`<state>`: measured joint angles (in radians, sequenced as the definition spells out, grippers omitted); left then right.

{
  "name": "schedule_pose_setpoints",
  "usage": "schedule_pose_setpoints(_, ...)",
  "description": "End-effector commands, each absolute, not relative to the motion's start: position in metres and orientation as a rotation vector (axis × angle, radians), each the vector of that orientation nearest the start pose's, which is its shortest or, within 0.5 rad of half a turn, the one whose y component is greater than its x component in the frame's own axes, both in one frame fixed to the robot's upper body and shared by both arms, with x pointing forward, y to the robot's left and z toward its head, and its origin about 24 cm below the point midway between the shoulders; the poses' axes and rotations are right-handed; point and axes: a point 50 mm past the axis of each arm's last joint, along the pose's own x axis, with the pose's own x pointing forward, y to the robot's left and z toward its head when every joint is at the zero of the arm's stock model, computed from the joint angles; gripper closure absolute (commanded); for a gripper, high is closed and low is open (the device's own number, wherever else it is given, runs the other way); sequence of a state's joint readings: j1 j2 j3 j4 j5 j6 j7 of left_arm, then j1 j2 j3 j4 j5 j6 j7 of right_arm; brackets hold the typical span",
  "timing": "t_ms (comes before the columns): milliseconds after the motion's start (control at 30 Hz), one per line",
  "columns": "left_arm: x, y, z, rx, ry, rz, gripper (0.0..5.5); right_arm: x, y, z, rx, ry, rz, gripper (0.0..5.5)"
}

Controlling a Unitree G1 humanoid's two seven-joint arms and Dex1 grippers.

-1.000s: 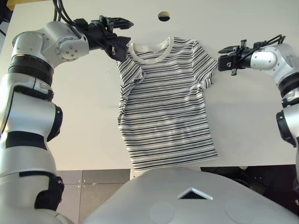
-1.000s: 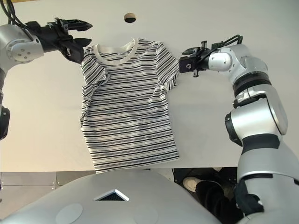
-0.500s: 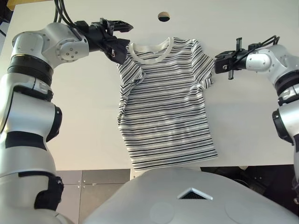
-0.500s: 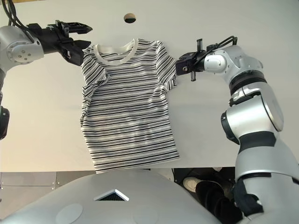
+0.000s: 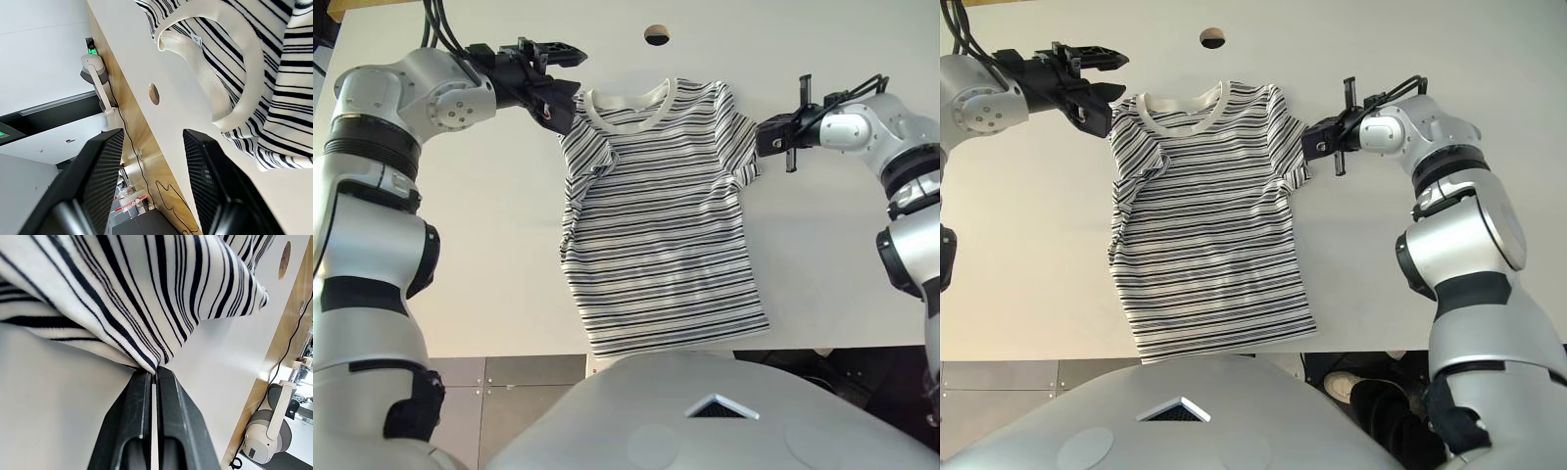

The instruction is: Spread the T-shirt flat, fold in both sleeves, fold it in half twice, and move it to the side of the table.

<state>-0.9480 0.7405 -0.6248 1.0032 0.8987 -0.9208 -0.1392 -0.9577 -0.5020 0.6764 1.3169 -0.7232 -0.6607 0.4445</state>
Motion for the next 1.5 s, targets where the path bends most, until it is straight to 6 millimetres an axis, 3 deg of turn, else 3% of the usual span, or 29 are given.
schedule_pose_setpoints(33, 0.349, 0.216, 0.117, 1.782, -0.262, -0.986, 3.25, 0.358, -0.197, 0.052, -1.590, 0.318, 1.063, 5.35)
schedule_pose_setpoints(167, 0.345, 0.223, 0.118, 1.782, -0.257, -0.977, 3.25, 0.363, -0.203, 0.064, -1.574, 0.301, 1.020, 5.35)
schedule_pose_setpoints(267, 0.342, 0.227, 0.117, 1.783, -0.251, -0.970, 3.25, 0.373, -0.196, 0.092, -1.540, 0.212, 1.015, 5.35)
schedule_pose_setpoints(400, 0.339, 0.231, 0.114, 1.783, -0.236, -0.965, 3.25, 0.376, -0.185, 0.111, -1.512, 0.124, 1.053, 5.35)
schedule_pose_setpoints(633, 0.337, 0.232, 0.114, 1.780, -0.233, -0.962, 3.25, 0.377, -0.185, 0.119, -1.507, 0.096, 1.050, 5.35)
schedule_pose_setpoints(833, 0.336, 0.233, 0.114, 1.778, -0.231, -0.964, 3.25, 0.377, -0.167, 0.129, -1.460, -0.003, 1.092, 5.35)
schedule_pose_setpoints(1033, 0.334, 0.232, 0.113, 1.771, -0.235, -0.966, 3.25, 0.378, -0.143, 0.128, -1.286, -0.016, 1.130, 5.35)
schedule_pose_setpoints(1200, 0.331, 0.235, 0.112, 1.770, -0.224, -0.965, 3.25, 0.369, -0.125, 0.111, -1.175, 0.034, 1.240, 5.35)
schedule_pose_setpoints(1500, 0.329, 0.238, 0.112, 1.765, -0.213, -0.959, 3.25, 0.342, -0.094, 0.082, -1.158, 0.077, 1.479, 5.35)
